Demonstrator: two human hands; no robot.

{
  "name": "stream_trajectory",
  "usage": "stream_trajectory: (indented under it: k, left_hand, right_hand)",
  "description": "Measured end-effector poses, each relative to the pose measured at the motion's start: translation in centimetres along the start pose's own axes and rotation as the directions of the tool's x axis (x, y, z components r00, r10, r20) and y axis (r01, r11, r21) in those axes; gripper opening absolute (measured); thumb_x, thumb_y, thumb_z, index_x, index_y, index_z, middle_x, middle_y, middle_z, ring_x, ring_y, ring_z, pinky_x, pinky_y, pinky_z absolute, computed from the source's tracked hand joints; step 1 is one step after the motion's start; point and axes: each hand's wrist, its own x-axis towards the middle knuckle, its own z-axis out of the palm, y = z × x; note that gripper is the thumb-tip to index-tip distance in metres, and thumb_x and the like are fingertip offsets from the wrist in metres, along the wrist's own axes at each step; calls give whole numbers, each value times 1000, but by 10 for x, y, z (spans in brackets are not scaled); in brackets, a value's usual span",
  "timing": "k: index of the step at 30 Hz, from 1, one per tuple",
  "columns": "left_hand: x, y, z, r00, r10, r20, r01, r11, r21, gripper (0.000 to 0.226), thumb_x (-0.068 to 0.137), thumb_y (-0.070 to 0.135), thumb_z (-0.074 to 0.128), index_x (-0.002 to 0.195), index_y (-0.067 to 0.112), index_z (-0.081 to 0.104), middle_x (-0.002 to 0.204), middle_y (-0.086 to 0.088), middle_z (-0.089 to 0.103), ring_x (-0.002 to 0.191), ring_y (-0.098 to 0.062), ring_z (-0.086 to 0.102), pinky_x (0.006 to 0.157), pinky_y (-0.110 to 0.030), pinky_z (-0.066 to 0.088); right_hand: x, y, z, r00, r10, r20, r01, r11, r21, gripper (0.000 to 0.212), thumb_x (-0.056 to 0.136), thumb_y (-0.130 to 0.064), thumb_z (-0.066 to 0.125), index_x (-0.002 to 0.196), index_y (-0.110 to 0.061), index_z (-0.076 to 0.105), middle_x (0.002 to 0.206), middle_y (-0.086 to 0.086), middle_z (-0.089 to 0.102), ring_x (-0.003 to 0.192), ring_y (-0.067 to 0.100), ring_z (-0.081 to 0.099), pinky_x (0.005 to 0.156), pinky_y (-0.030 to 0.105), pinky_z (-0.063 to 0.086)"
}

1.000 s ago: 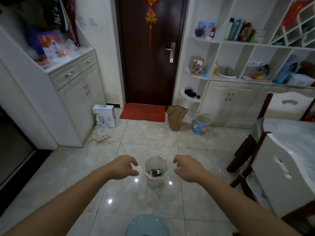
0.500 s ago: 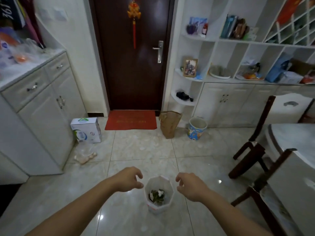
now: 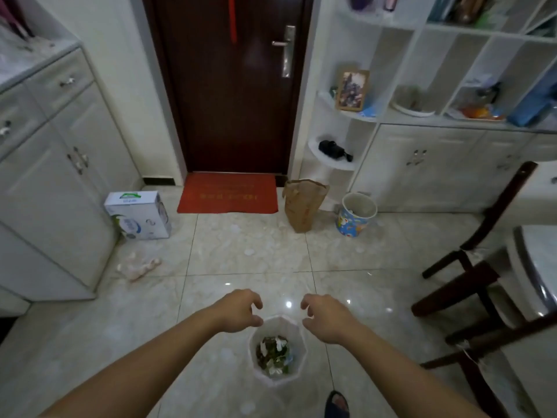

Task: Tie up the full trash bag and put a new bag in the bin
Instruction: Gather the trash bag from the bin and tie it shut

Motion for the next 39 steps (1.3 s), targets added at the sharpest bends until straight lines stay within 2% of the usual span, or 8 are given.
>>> stream_trajectory:
  k: [3,7,13,20,25,29,33,39]
  left_hand:
    - [34,8,12,996,-75,-39,72,995,-63,47,86,36,67,129,17,58,123,-6,63,101,-17,62,88,-28,51]
    - [76,9,34,984,-178,-30,173,976,-133,45,86,35,69,126,17,60,122,-5,64,97,-15,62,86,-27,52]
    - [131,-24,61,973,-231,21,231,952,-202,44,86,32,68,125,14,60,123,-7,60,103,-18,62,89,-30,52]
    - [214,-105,128,946,-324,14,308,885,-350,34,84,25,71,115,15,66,107,-5,63,97,-20,64,88,-32,53]
    - [267,-165,198,937,-346,45,340,876,-343,33,83,31,71,112,15,66,99,0,59,87,-17,61,76,-25,49]
    - [310,-200,252,912,-411,2,381,844,-377,23,78,34,75,88,16,67,83,1,66,74,-14,63,67,-26,52]
    - [341,-222,289,923,-384,33,372,866,-334,25,79,29,76,76,7,66,66,-3,62,56,-12,57,55,-23,46]
    - [351,-236,322,950,-299,-87,270,930,-248,24,75,29,78,72,11,62,74,-5,62,67,-17,59,61,-28,46]
  right_hand:
    - [38,31,-4,997,-70,42,71,997,-32,37,94,-27,56,130,-20,53,125,4,61,108,21,59,89,33,50]
    - [76,63,6,987,-109,119,113,993,-30,36,94,-22,57,129,-20,54,121,2,63,103,19,61,80,27,48]
    - [128,83,47,987,-54,152,53,999,13,32,93,-23,55,125,-23,56,117,3,64,99,20,61,85,32,53]
    - [209,107,150,981,20,193,-36,996,81,44,88,-5,60,128,-22,58,123,3,64,105,21,62,85,31,54]
    - [262,138,228,984,23,178,-41,995,96,41,89,-12,60,128,-22,58,123,3,64,105,22,63,83,31,53]
    - [300,167,295,988,-7,157,-8,995,96,33,93,-17,58,125,-21,59,119,1,66,99,18,63,81,28,51]
    - [322,192,350,993,-80,92,77,996,40,27,97,-23,51,122,-22,61,115,1,68,93,14,61,75,24,47]
    - [324,210,390,990,-127,62,128,992,-15,28,95,-26,51,122,-21,60,119,4,66,103,22,61,74,28,45]
